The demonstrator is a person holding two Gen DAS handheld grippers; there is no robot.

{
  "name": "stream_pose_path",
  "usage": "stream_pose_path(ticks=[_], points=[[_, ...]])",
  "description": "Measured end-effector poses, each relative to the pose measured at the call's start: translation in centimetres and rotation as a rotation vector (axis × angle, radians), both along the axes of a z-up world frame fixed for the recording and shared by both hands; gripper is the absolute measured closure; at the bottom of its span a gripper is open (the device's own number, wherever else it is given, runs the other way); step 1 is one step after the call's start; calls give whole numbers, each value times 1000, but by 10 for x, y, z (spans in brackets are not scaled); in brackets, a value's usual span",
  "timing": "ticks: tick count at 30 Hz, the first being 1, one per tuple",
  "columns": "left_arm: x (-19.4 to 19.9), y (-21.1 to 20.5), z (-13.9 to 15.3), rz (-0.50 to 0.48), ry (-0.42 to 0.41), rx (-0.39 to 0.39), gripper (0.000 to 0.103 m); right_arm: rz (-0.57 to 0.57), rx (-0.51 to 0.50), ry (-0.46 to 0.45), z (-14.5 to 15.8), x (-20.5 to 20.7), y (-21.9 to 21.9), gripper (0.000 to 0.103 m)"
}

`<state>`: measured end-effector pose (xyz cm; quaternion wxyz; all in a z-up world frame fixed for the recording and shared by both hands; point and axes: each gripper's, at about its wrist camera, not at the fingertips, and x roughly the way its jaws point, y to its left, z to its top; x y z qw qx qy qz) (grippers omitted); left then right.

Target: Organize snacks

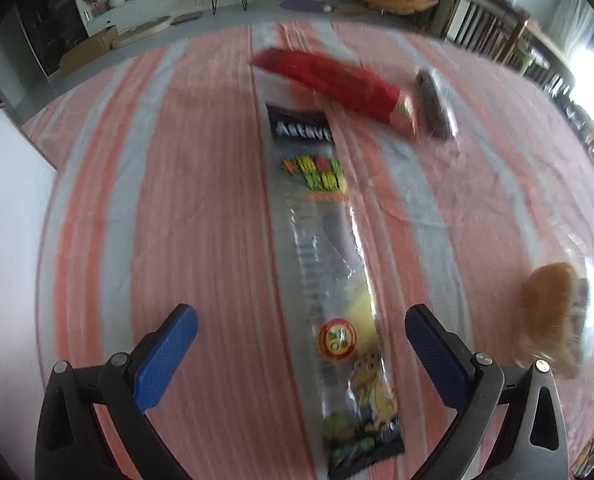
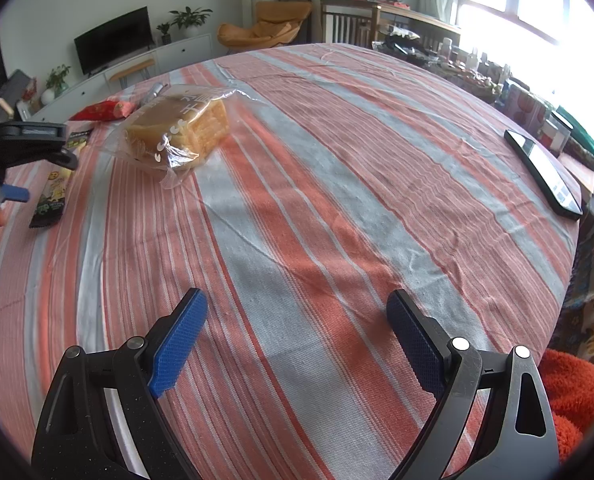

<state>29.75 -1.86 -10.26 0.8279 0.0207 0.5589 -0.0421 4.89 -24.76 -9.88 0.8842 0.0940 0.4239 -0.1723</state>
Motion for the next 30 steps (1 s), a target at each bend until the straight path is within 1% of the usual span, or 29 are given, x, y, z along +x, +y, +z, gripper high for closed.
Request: stream_pose_path(ticks=[1,2,3,4,6,7,9,13,17,18,19,20,21,23,25,27,29,30], points=[[-1,-4,0,-7,-26,24,2,0,0,0,0,0,0,10],[-4,-4,0,-14,-48,5,7,0,1,0,0,0,0,10],[-8,-4,2,-11,-74,2,21,-1,0,0,0,0,0,10],[-15,-5,6,-20,-110,-3,48,-1,1,0,0,0,0,10],[-25,-8,12,-56,-116,7,77,-1,1,0,0,0,0,10],[-33,-6,14,-56,-105,-1,78,-1,0,0,0,0,0,10],[-52,4,17,-32,-98,-51,78,-1,0,0,0,0,0,10],[-107,28,23,-5,-100,-108,78,3,2,0,0,0,0,10],[-151,44,27,-12,-102,-115,77,2,1,0,1,1,1,10],[-158,45,29,-17,-111,-114,72,2,1,0,1,1,1,10],[-162,44,30,-30,-117,-105,51,3,1,0,1,1,1,10],[-164,42,28,-43,-121,-92,35,2,1,-1,1,1,1,10],[-163,40,25,-52,-126,-74,13,3,1,-1,1,1,1,10],[-165,37,19,-52,-153,-48,11,4,1,-1,0,1,0,10],[-159,37,8,-42,-132,-45,11,7,1,-1,2,1,1,10],[-156,32,4,-39,-169,2,7,9,1,-1,3,2,2,10],[-157,34,2,-36,-200,-3,4,8,1,-2,3,2,2,10],[-156,36,1,-28,-206,-8,0,8,0,-2,3,2,2,10]])
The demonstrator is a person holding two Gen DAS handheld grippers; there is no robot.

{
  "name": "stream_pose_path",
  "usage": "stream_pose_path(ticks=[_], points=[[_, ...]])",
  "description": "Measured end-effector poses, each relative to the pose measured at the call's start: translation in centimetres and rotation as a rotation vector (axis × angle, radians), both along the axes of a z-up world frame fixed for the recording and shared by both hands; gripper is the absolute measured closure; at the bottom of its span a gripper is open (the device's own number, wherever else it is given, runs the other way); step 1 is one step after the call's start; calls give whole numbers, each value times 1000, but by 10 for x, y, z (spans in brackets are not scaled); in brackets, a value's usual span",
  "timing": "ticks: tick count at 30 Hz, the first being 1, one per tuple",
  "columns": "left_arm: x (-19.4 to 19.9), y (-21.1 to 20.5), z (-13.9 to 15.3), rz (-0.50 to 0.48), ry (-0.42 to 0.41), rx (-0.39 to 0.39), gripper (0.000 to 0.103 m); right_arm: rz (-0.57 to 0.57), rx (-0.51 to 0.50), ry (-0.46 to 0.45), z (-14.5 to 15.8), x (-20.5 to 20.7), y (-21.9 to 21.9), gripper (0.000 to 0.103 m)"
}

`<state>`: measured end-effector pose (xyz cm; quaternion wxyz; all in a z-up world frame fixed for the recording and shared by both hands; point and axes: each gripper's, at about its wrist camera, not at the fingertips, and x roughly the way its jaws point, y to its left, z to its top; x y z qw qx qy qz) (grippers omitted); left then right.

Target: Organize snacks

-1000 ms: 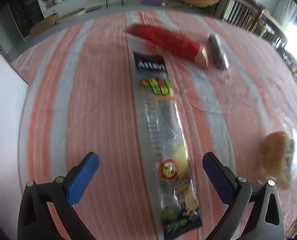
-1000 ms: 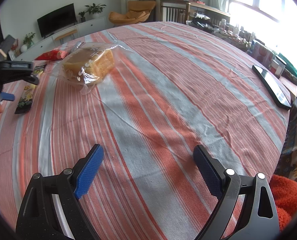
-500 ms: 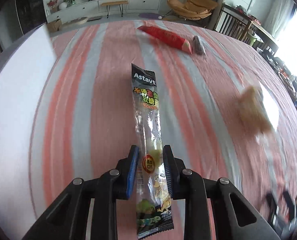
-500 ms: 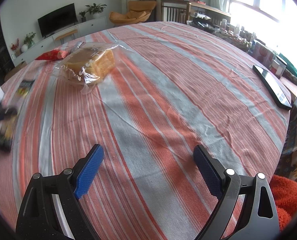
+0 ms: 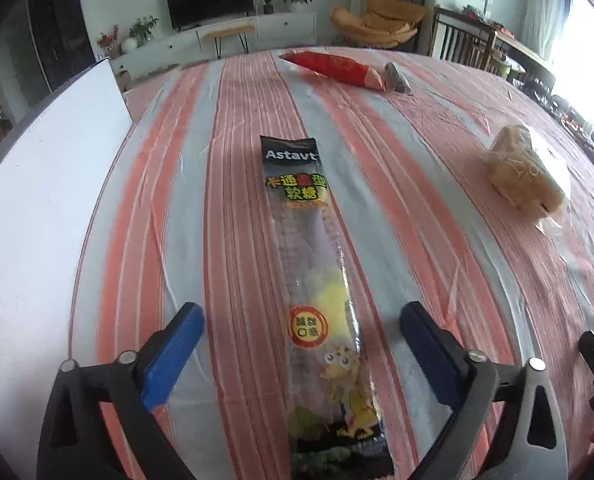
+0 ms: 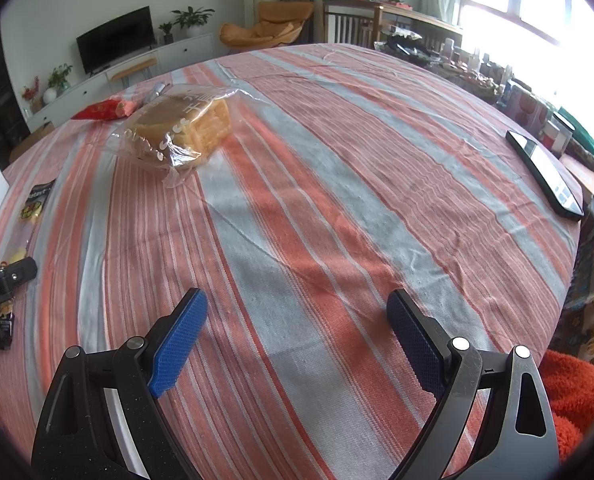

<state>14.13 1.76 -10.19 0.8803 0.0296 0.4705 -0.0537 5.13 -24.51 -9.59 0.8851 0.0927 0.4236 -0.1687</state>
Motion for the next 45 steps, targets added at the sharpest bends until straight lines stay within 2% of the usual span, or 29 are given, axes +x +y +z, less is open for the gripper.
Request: stream_pose_path(ticks=[7,45], points=[[3,2,-2,18,-29,-6,0,1,0,0,-1,-1,-1,10],[3,2,-2,20,-29,-7,0,2,-1,-1,-1,0,0,9]])
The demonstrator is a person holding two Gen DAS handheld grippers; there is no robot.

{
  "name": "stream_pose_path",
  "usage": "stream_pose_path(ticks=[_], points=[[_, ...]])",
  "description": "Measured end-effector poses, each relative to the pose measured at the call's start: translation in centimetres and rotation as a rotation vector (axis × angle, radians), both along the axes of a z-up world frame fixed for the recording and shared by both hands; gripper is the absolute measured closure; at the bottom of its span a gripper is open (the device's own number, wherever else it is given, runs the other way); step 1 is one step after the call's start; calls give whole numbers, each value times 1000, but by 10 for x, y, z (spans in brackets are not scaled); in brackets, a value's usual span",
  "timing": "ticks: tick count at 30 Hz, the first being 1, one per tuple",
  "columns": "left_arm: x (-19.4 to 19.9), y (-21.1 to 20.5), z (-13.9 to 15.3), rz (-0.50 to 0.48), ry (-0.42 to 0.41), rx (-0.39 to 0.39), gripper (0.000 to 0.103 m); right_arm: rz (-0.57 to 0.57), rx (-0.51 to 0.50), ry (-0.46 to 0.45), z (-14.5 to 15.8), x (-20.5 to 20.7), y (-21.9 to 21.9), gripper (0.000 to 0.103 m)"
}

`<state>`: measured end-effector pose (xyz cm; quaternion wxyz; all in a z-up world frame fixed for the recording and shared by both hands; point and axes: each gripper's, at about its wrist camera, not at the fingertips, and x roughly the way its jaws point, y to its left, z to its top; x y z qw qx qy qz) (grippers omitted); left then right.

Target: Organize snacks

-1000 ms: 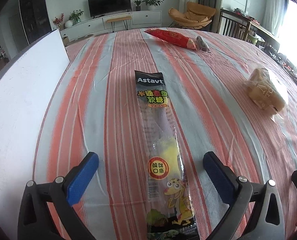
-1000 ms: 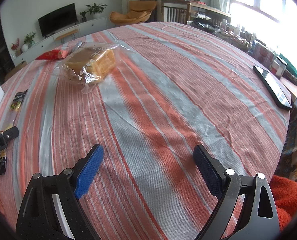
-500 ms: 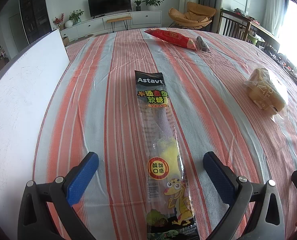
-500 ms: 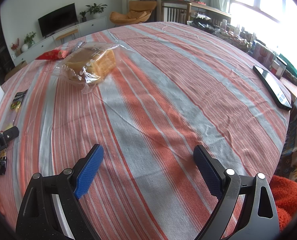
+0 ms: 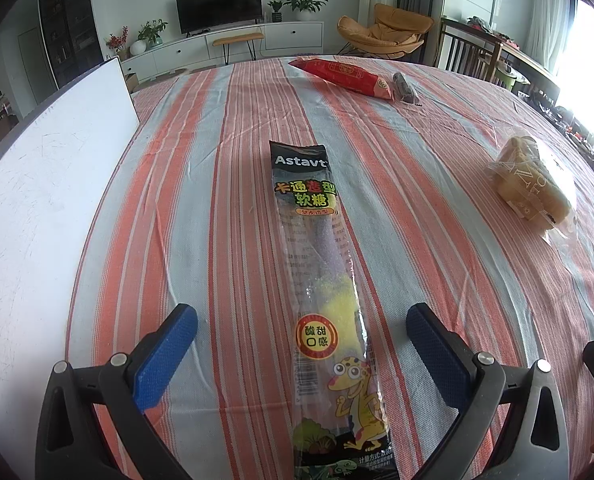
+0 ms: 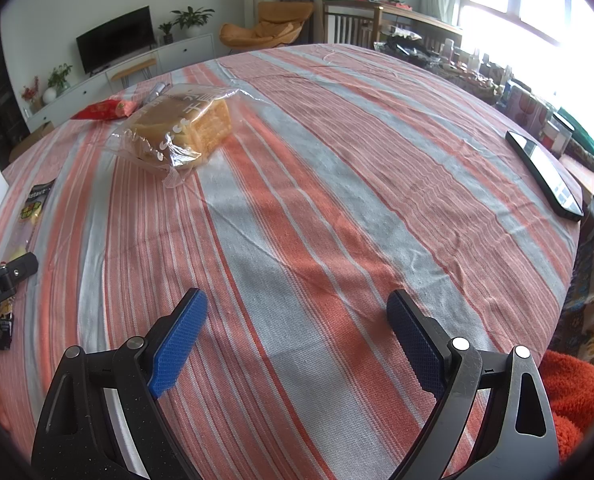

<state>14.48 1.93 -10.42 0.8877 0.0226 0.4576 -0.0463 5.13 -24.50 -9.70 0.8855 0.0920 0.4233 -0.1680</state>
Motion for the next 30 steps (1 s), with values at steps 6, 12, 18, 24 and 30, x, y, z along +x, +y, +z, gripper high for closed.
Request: stream_pose_path(ticks=[6,12,18,24,30], points=[[0,0,0,0,0,0,0,0,0,0,0,0,0,9],[0,0,0,0,0,0,0,-7,82,-42,3,-5,-12,10],[0,0,0,0,0,-1,0,-25,272,-81,17,4,-42,11],[0,0,0,-1,0,-1,0,83,367,-3,60,98,-22,11],[0,0,0,-2,1,0,0,-12,254,227,40,200,16,11]])
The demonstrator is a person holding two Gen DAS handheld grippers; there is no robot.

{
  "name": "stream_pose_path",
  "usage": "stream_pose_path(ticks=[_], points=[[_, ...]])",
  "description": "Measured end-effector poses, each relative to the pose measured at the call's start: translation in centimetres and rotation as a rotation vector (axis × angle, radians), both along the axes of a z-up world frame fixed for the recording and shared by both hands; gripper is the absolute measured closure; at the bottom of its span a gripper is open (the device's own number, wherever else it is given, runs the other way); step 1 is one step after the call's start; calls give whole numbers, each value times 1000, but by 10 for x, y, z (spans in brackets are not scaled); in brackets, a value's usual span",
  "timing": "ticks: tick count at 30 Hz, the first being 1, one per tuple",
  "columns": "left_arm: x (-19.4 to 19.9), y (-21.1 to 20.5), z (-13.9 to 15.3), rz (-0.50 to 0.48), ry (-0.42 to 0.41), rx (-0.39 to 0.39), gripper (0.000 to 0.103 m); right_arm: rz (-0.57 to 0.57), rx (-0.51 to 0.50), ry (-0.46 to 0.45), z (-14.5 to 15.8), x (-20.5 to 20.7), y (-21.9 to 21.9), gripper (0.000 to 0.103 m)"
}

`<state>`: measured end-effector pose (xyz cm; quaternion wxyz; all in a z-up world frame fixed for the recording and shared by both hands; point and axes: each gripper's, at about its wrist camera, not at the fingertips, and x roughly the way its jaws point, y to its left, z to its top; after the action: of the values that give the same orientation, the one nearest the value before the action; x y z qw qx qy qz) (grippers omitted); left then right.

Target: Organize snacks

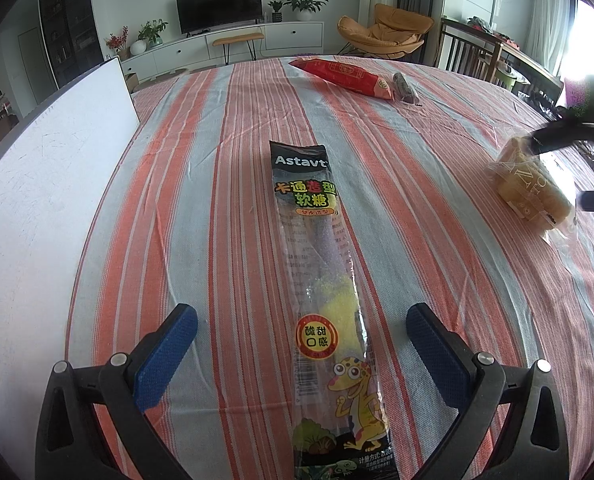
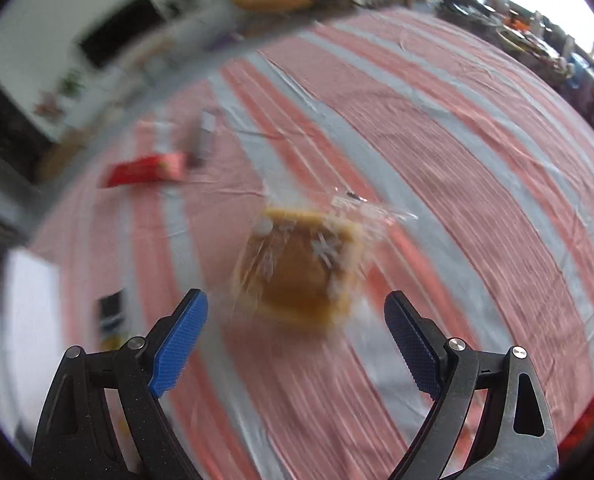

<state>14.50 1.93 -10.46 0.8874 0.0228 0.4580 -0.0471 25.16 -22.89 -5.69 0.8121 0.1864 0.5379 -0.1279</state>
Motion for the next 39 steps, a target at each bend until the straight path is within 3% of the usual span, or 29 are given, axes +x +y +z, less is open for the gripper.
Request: stream_pose_path(ticks=[3,5,6,7,9,13,14,15,16,17,19,21,25,28,30,34,36,39], points=[[0,0,0,0,0,-1,0,-34,-15,59,-28,18,-2,13],[0,0,0,-1,0,-1,0,-51,-21,-40,-26,5,-14,15],[-1,0,0,0,0,-2,0,-40,-29,-66,-25,-1,-16,29],[0,0,0,-1,0,-4,0,-16,-50,-89,-21,-9,-18,30],[2,1,1,-9,10,-4,0,48,18,-158,-18,-34,-27,30],[14,1,5,-56,131,-4,3,101,49,-258,-11,-97,-41,30],[13,4,7,-44,124,-19,9,108,47,-289,-11,-114,-43,30],[12,7,10,-25,96,-25,31,110,36,-311,-12,-127,-42,30],[9,9,12,-13,65,-17,61,113,16,-335,-13,-139,-41,30],[8,10,13,-11,53,-5,77,118,-11,-360,-15,-152,-37,30],[6,16,16,-11,58,-52,83,145,-54,-405,-19,-172,-28,30],[-3,27,23,0,72,-162,84,182,-55,-417,-18,-183,-16,30],[-47,42,68,-17,3,-305,84,245,-83,-490,2,-182,-1,30],[-87,63,110,-23,-36,-433,84,305,-16,-470,13,-172,17,30],[-113,82,141,-18,-94,-475,84,375,21,-478,29,-167,41,30],[-152,139,197,87,-265,-428,84,574,88,-573,86,-166,116,30],[-164,171,211,161,-311,-411,84,690,148,-610,119,-163,165,30],[-184,227,220,337,-369,-317,83,858,256,-615,154,-163,239,30]])
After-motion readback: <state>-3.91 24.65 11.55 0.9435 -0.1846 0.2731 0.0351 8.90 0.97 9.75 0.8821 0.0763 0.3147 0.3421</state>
